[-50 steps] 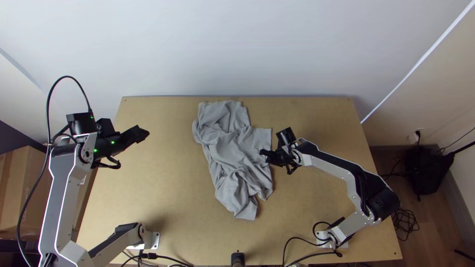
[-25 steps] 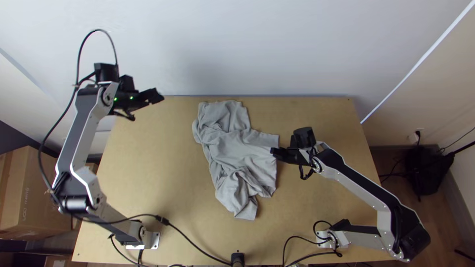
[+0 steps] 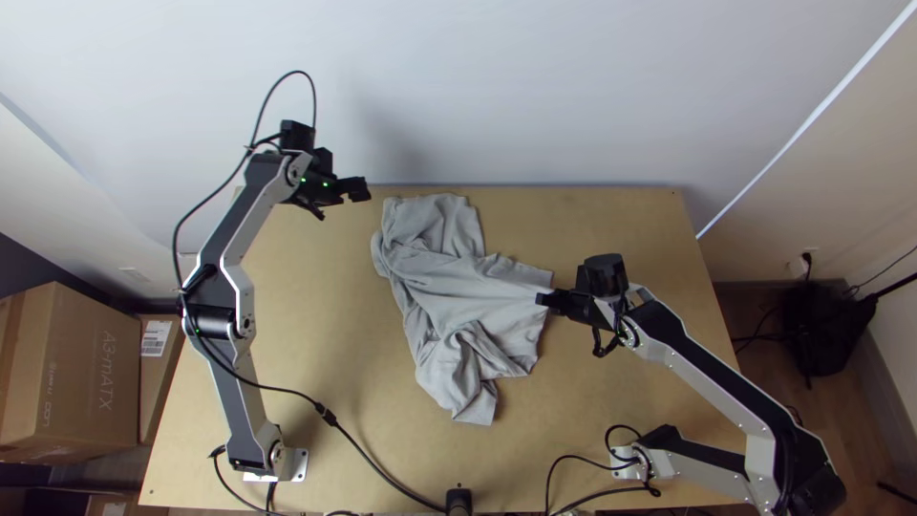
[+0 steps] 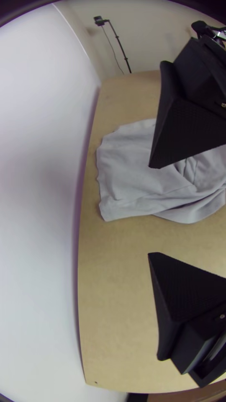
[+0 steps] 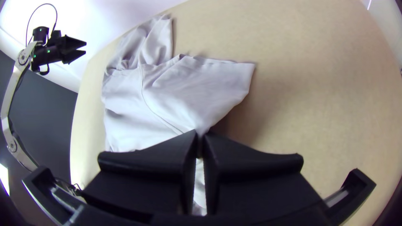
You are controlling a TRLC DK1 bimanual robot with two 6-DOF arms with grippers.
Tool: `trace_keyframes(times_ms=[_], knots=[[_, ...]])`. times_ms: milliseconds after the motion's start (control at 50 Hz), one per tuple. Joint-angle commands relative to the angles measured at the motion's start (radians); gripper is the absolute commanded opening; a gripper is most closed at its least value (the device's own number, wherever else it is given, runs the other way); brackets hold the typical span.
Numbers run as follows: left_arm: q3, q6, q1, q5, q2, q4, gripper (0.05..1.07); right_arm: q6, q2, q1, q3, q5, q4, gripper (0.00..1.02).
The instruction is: Fold the t-shirt
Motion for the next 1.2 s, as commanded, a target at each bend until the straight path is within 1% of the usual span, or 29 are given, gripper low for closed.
trace_keyframes(times_ms=[0, 180, 240, 340, 480, 700, 1020, 1040, 1180], knots=[[0.025, 0.018, -0.027, -0.008, 0.035, 0.040, 1.01, -0.031, -0.043, -0.005, -0.040, 0.019, -0.011, 0.02], [0.033, 0.015, -0.057, -0.014, 0.101, 0.123, 1.01, -0.053, -0.094, -0.005, -0.066, 0.023, -0.013, 0.02], [0.044, 0.009, -0.060, -0.028, 0.127, 0.151, 0.97, -0.053, -0.105, -0.005, -0.069, 0.031, -0.013, 0.02], [0.058, 0.001, -0.070, -0.044, 0.166, 0.195, 0.96, -0.057, -0.126, -0.003, -0.088, 0.051, -0.010, 0.02], [0.114, 0.000, -0.084, -0.073, 0.235, 0.198, 0.96, -0.057, -0.155, 0.003, -0.109, 0.065, -0.006, 0.02], [0.133, -0.022, -0.101, -0.131, 0.296, 0.267, 0.96, -0.079, -0.181, 0.005, -0.164, 0.089, 0.013, 0.02], [0.139, -0.042, -0.121, -0.168, 0.347, 0.298, 0.95, -0.079, -0.195, 0.015, -0.166, 0.091, 0.029, 0.02], [0.139, -0.042, -0.123, -0.169, 0.350, 0.298, 0.95, -0.079, -0.197, 0.017, -0.164, 0.091, 0.029, 0.02], [0.139, -0.057, -0.126, -0.176, 0.359, 0.305, 0.79, -0.079, -0.212, 0.017, -0.163, 0.091, 0.029, 0.02]])
